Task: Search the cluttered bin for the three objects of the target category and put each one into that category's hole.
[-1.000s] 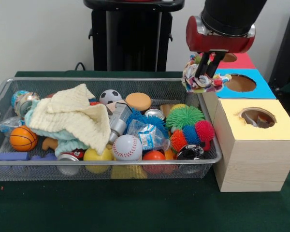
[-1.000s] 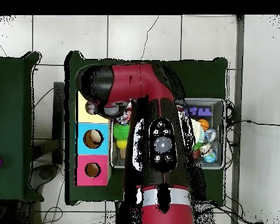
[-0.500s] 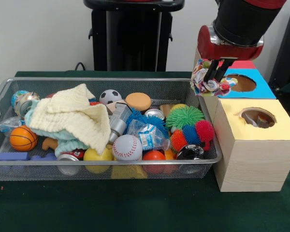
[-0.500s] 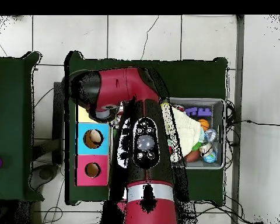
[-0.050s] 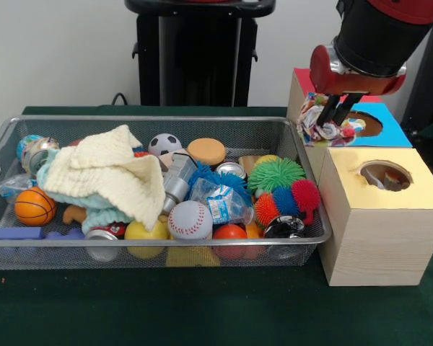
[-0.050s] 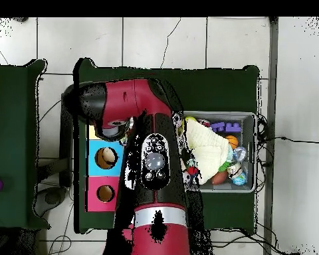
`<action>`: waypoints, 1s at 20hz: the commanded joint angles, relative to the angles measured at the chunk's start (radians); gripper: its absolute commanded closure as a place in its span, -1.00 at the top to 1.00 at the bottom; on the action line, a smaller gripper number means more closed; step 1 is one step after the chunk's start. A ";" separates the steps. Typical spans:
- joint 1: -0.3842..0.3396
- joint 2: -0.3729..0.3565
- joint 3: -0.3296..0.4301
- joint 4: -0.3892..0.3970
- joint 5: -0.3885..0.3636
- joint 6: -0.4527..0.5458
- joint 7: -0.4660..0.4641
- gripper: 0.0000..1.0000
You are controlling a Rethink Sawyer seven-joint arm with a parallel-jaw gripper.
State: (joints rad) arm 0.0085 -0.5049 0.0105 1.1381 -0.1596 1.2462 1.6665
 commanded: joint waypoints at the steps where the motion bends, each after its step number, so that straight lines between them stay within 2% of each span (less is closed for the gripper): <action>1: 0.015 0.034 -0.019 0.006 0.041 -0.025 0.317 -1.00; 5: 0.033 0.082 -0.027 -0.088 0.050 0.038 0.333 -1.00; 17: 0.072 0.152 -0.048 -0.195 0.086 0.069 0.374 -1.00; 20: 0.077 0.151 -0.056 -0.191 0.096 0.066 0.381 -1.00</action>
State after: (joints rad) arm 0.0854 -0.4040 -0.0444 0.9650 -0.0909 1.2463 1.7613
